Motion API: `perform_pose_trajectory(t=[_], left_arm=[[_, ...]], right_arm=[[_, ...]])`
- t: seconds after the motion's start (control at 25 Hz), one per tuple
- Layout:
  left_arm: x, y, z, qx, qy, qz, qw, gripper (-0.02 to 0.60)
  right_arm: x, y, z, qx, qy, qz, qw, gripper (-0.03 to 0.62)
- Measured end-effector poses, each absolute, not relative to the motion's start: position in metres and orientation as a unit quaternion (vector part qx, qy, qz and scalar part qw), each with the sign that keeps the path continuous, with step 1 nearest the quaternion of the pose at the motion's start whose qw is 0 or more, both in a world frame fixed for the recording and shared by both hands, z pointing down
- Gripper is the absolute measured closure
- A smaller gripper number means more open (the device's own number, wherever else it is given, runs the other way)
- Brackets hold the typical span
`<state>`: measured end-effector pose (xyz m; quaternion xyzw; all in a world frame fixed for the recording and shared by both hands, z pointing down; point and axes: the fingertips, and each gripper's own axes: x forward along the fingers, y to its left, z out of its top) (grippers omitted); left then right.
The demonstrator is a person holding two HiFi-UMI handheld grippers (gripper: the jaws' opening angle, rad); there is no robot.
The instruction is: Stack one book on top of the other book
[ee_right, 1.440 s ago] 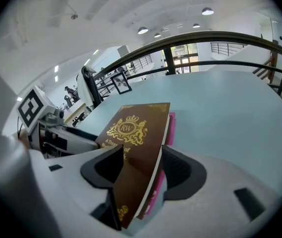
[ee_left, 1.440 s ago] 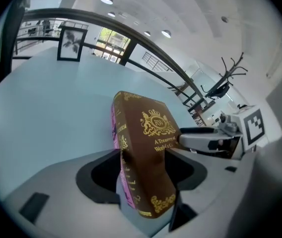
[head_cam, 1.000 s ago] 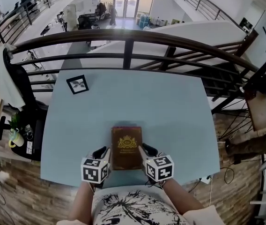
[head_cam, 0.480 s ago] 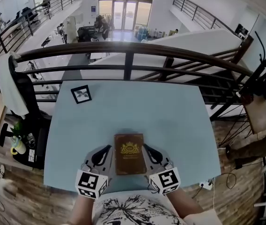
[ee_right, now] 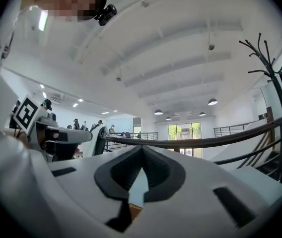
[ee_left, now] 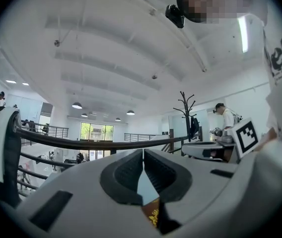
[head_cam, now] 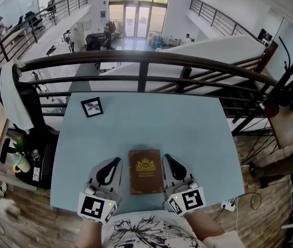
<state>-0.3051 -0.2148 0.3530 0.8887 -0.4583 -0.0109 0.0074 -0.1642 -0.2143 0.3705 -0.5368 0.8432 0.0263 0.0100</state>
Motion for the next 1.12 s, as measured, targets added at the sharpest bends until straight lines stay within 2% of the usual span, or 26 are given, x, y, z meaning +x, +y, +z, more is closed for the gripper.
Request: perform_pose_trajectory(t=[0.28, 1.12], left_arm=[[-0.311, -0.221, 0.359, 0.883, -0.47, -0.001, 0.013, 0.566], [-0.315, -0.233, 0.386, 0.877, -0.478, 0.03, 0.037, 0.566]], right_arm=[[-0.171, -0.215, 0.38, -0.539, 0.84, 0.057, -0.031, 0.602], [-0.174, -0.223, 0.395, -0.539, 0.84, 0.036, -0.051, 0.602]])
